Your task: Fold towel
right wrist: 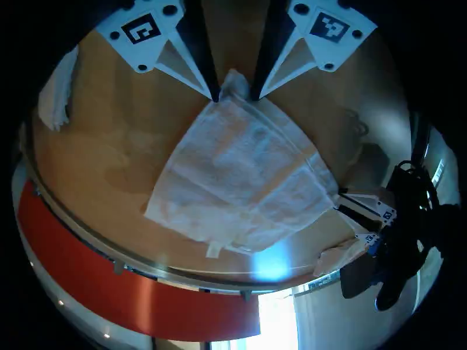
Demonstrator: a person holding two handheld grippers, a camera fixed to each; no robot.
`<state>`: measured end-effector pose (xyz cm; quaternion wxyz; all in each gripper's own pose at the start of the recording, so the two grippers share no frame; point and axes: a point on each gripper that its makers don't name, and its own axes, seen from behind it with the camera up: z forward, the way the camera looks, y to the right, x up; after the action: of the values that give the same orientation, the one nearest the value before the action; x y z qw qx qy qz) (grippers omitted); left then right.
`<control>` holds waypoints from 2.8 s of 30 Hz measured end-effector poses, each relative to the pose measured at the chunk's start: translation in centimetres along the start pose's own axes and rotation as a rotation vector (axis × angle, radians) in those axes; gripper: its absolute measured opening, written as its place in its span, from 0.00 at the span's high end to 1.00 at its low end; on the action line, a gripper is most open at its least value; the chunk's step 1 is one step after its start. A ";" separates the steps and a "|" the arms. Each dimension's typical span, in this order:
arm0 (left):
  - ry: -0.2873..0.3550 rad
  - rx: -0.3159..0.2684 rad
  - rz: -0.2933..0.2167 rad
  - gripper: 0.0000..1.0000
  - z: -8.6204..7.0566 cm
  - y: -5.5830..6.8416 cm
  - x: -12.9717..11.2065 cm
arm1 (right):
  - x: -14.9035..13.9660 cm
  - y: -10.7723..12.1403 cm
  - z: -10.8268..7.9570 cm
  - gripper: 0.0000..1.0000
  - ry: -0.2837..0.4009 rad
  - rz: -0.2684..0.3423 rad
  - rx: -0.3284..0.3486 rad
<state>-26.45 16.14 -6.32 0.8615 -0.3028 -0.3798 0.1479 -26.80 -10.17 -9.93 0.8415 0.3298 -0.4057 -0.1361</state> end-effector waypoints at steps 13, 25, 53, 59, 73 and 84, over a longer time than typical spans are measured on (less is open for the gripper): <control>-0.008 0.002 -0.079 0.85 -0.1 -0.1 0.3 | 0.5 -0.9 -0.1 0.89 0.013 0.007 0.002; -0.015 0.002 -0.132 0.94 -0.5 -0.1 0.4 | 1.3 -0.8 -0.5 0.91 0.032 0.007 0.007; 0.079 0.011 -0.202 0.94 -8.8 0.2 7.3 | 9.6 -0.7 -8.8 0.92 0.181 -0.037 -0.021; 0.094 0.009 -0.213 0.94 -10.7 0.4 8.5 | 10.4 -1.1 -10.6 0.92 0.193 -0.036 -0.020; 0.099 -0.005 -0.226 0.94 -13.2 1.5 9.2 | 11.1 -1.8 -13.1 0.92 0.197 -0.039 -0.010; 0.086 -0.012 -0.242 0.94 -13.4 2.2 8.6 | 10.9 -1.8 -13.4 0.92 0.183 -0.043 -0.004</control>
<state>-10.78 16.54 -9.95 0.8866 -0.2661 -0.3774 0.0273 -9.46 -10.95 -10.80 0.8726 0.3478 -0.3198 -0.1242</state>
